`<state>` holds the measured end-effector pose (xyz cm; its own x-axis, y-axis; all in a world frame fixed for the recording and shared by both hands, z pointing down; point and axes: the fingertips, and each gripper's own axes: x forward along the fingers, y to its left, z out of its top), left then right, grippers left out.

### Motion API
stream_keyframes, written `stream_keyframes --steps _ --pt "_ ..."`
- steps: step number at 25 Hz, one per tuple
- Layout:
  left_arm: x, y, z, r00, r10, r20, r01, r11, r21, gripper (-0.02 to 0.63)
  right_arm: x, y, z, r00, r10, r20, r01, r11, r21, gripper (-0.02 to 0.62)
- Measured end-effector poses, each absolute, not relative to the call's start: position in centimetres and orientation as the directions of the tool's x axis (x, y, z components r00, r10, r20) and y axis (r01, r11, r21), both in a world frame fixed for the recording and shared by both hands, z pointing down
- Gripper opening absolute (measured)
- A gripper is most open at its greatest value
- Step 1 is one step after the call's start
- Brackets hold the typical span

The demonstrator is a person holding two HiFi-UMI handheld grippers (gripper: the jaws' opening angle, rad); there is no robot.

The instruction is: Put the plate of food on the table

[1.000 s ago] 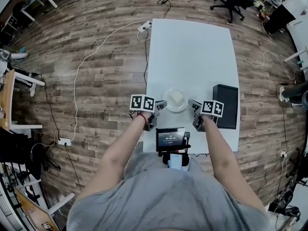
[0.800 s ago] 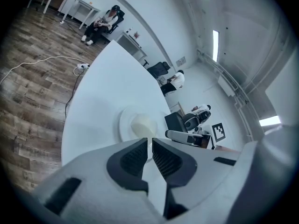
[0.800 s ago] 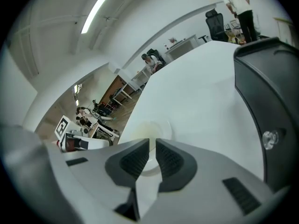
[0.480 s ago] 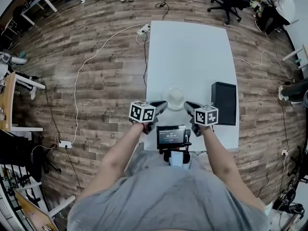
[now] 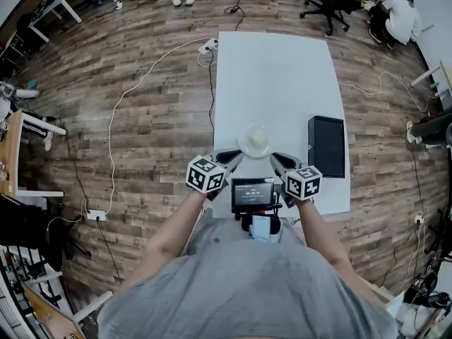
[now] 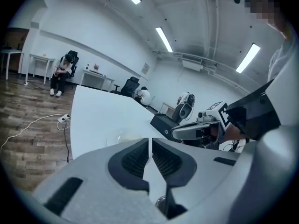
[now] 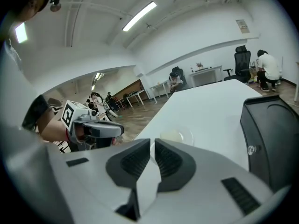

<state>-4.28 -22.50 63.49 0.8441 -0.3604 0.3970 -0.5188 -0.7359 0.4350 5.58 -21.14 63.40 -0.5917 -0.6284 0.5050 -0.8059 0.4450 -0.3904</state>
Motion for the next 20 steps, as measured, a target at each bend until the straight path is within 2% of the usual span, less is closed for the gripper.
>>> stream_keyframes --steps 9,20 --pt "-6.1 -18.9 60.3 0.85 -0.403 0.338 -0.516 -0.766 0.383 0.032 5.4 -16.9 59.6 -0.612 -0.678 0.407 -0.79 0.503 -0.35 0.041" --pt "-6.7 -15.6 57.9 0.846 -0.446 0.293 -0.53 -0.766 0.364 0.032 5.6 -14.6 57.2 -0.615 -0.703 0.356 -0.788 0.533 -0.308 0.041"
